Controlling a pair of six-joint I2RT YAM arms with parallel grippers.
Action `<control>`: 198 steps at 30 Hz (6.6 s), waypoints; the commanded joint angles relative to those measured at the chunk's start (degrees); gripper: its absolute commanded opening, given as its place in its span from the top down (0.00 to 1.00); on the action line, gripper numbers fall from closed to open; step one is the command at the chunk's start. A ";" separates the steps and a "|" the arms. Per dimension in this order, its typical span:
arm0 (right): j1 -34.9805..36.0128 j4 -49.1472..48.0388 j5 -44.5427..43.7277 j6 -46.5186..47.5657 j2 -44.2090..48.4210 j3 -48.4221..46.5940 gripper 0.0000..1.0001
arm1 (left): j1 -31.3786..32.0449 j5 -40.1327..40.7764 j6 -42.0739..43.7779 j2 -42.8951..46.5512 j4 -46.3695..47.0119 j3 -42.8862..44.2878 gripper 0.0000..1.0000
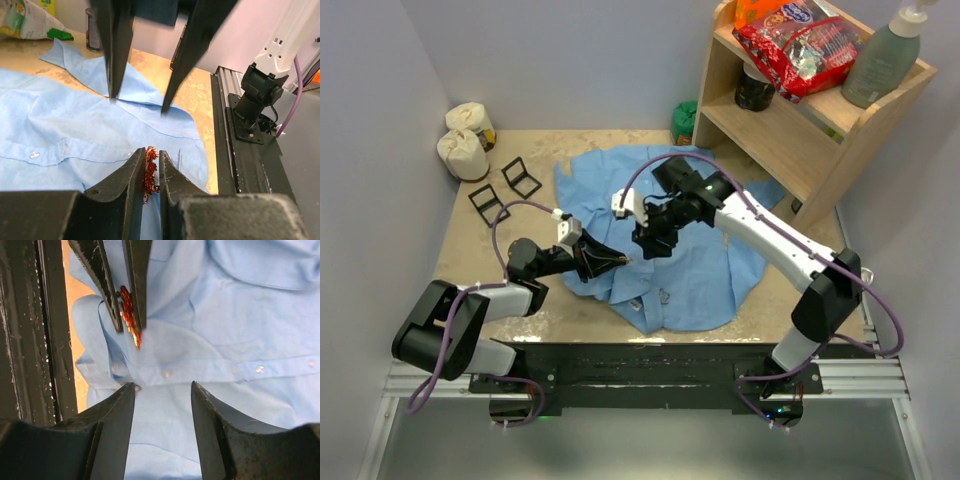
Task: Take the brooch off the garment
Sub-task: Remove the brooch from the clothes.
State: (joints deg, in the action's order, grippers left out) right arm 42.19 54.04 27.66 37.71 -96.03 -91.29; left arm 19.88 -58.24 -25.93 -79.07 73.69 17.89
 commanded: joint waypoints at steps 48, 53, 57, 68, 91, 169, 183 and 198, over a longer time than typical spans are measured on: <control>-6.60 -48.33 30.35 -15.48 5.68 28.09 0.68 | -0.72 2.95 -7.38 0.67 33.36 1.36 1.00; -6.69 -47.54 31.31 -15.57 4.62 27.39 0.66 | -0.81 3.04 -7.20 0.76 33.45 1.45 1.00; -6.69 -46.48 32.28 -14.69 4.80 27.74 0.64 | -1.07 3.13 -7.20 0.84 33.54 1.45 1.00; -6.60 -50.26 32.63 -18.55 5.68 29.59 0.66 | -1.51 3.31 -6.85 1.28 33.62 1.62 1.00; -4.58 -54.22 29.82 -21.02 2.42 28.44 0.71 | -1.69 3.57 -7.20 0.76 34.50 1.54 1.00; -3.87 -45.60 24.72 -11.26 5.85 25.28 0.72 | -1.95 3.31 -7.55 0.23 35.03 1.18 1.00; -3.96 -43.93 25.34 -10.20 6.20 24.22 0.75 | -1.95 3.22 -7.20 0.05 35.03 1.09 1.00; -3.79 -35.08 21.75 -6.52 4.01 18.96 1.00 | -2.12 2.43 -6.94 0.31 35.03 1.09 0.81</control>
State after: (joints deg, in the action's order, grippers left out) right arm 38.24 12.12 50.57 27.27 -91.68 -66.17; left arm 18.06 -55.13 -33.41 -79.37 74.15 17.80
